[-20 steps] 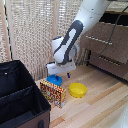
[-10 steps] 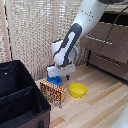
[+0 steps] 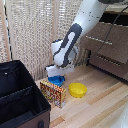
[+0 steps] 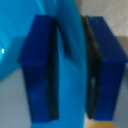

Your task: Kindly move your gripper toward the top drawer's handle. With caution, hold the handle robustly using your gripper and pull open the top drawer. Let the handle go. Relocate your gripper to the bowl placed in the background. Gently hold the bowl using your gripper. Bring the gripper and the bowl to the ajar drawer. Softly release the bowl into it.

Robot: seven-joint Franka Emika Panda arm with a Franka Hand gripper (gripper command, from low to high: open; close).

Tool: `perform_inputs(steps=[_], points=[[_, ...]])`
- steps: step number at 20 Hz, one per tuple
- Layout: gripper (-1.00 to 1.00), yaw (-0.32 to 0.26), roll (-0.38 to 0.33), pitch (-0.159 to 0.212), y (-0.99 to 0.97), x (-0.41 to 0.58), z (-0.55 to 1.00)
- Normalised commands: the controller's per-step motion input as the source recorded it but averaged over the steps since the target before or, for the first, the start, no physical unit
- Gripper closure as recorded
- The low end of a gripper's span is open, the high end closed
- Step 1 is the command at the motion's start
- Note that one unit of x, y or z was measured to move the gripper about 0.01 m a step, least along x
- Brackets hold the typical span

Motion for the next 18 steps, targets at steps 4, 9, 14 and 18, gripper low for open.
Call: perform_inputs(steps=[4,9,14,18], points=[[1.00,-0.095,0.065,0.103,0.00,0.194,0.44],[1.00,-0.040,0.005,0.207,-0.01,0.229,0.72],[1.00,-0.056,-0.001,0.134,-0.07,0.392,0.93],[1.00,-0.080,-0.023,0.038,0.03,0.471,1.00]])
